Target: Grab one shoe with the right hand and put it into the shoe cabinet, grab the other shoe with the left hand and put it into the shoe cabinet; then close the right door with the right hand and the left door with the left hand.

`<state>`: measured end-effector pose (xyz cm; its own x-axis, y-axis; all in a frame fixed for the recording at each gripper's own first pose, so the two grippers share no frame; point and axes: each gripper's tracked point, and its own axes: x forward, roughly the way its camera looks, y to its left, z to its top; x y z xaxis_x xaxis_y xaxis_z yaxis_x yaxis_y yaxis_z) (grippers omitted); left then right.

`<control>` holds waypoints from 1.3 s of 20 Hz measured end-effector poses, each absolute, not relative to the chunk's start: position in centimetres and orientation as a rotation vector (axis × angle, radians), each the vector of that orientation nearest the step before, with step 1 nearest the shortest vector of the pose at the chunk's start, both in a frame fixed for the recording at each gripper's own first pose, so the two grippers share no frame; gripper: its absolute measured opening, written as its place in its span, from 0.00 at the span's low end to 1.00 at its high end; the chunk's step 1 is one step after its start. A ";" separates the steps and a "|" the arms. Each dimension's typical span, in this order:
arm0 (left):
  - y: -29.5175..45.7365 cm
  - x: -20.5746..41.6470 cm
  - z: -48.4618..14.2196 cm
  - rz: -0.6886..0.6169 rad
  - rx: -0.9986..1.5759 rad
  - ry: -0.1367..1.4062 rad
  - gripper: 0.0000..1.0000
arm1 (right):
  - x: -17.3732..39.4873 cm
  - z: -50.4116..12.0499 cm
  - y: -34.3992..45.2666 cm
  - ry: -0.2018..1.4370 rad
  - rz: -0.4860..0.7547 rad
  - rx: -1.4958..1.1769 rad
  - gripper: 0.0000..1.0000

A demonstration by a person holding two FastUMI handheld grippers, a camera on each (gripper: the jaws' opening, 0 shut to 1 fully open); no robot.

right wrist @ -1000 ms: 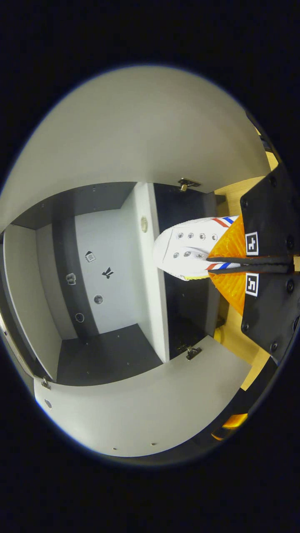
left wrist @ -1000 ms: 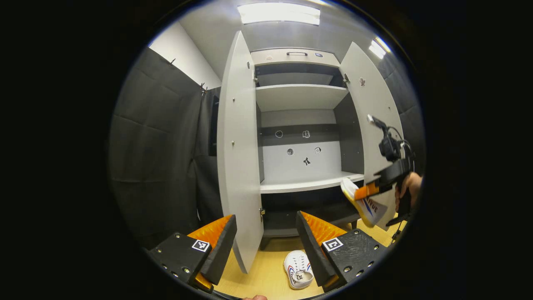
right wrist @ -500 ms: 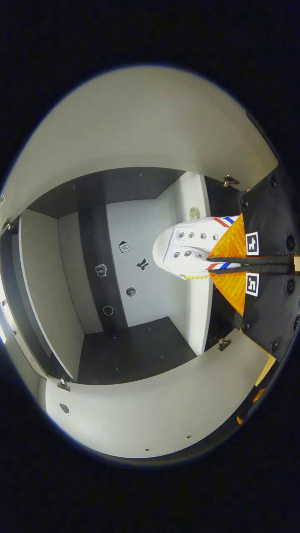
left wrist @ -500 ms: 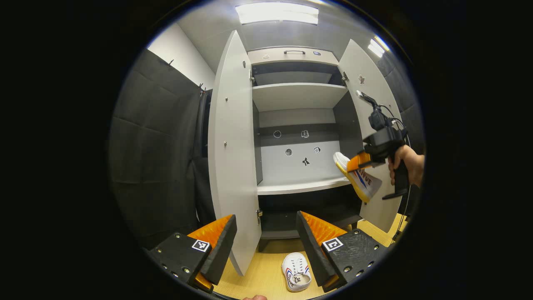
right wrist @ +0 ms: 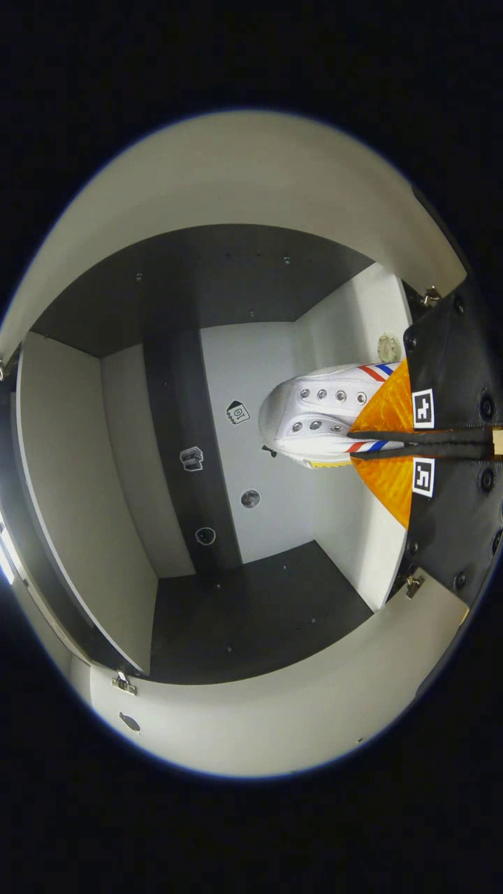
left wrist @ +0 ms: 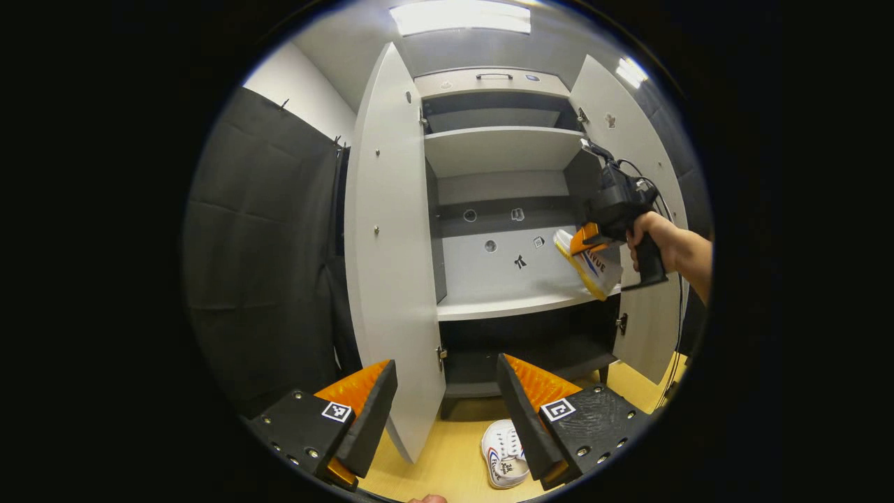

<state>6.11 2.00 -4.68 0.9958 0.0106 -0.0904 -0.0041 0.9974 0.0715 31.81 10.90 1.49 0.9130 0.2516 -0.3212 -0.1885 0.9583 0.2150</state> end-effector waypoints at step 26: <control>-0.3 8.3 -9.3 -0.039 0.009 0.205 0.79 | 34.4 4.1 10.3 0.189 0.122 0.004 0.98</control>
<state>8.32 -0.31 -9.27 0.9784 -0.0375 -0.2035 0.0393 0.9992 0.0047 34.43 10.26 4.10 0.9748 0.1218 -0.1869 -0.1211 0.9925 0.0154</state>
